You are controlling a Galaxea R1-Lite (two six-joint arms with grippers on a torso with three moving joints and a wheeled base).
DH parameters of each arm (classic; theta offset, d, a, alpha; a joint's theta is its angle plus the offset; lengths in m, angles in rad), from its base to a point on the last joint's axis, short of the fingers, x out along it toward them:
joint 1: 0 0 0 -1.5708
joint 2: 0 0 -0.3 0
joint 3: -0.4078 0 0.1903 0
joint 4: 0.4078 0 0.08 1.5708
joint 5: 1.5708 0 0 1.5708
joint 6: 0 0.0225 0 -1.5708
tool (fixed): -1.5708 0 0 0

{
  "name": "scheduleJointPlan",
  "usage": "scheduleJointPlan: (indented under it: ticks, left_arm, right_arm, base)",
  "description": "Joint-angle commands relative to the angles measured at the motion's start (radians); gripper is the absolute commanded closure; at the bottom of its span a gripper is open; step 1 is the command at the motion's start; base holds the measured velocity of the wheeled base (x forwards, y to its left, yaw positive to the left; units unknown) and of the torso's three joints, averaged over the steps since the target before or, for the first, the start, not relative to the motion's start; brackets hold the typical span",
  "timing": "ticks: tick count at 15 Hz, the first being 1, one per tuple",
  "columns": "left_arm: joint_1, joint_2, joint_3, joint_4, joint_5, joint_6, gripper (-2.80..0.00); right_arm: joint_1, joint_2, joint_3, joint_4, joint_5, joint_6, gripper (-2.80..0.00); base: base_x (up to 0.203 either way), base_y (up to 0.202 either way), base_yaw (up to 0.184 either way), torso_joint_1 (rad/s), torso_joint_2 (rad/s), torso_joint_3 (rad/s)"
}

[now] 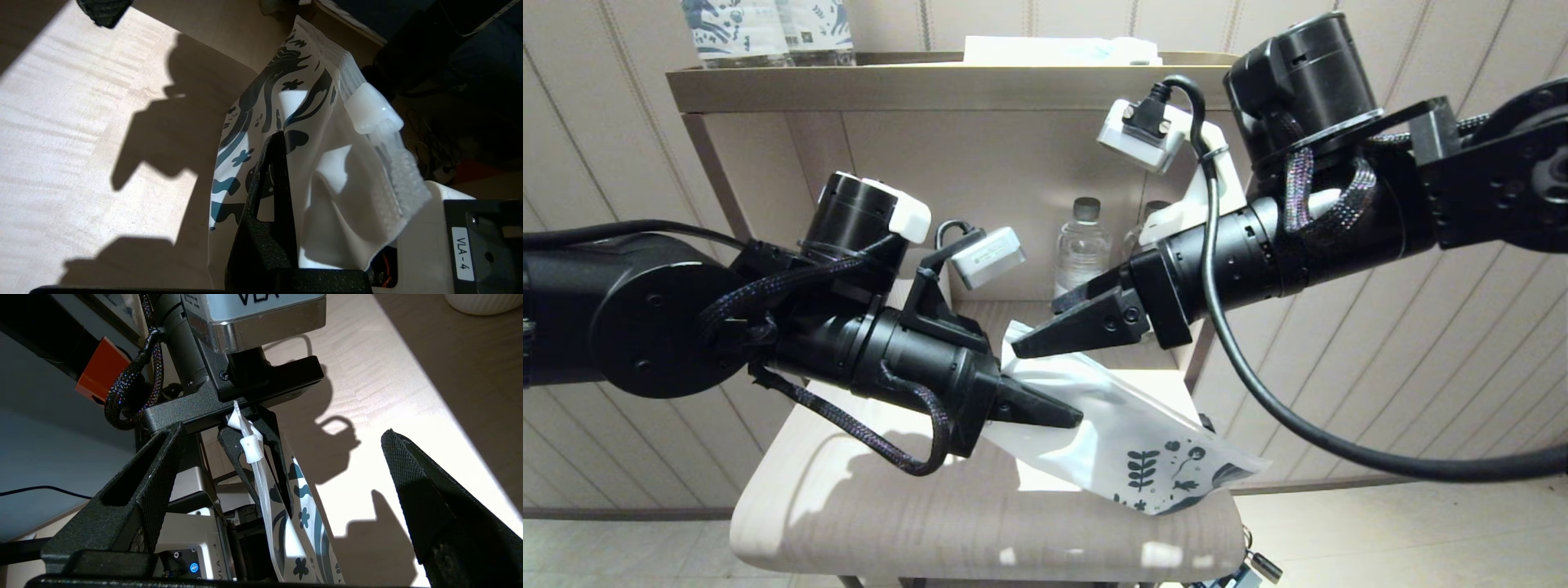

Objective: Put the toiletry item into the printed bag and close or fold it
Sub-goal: Hand it to the other hand

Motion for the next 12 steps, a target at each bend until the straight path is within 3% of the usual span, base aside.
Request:
scheduleJointPlan:
  ticks: [1,12]
  left_arm:
    - [0.0,0.0,0.002,-0.001,-0.005,0.001,0.0]
    - [0.0,0.001,-0.001,-0.001,-0.005,0.001,0.0]
  right_arm:
    - [0.001,0.002,0.012,0.001,0.004,0.0,-2.8]
    - [0.009,-0.004,0.023,-0.009,0.023,-0.003,-2.8]
  base:
    - [0.0,0.0,0.0,0.0,0.0,0.0]
    - [0.0,0.0,0.0,0.0,0.0,0.0]
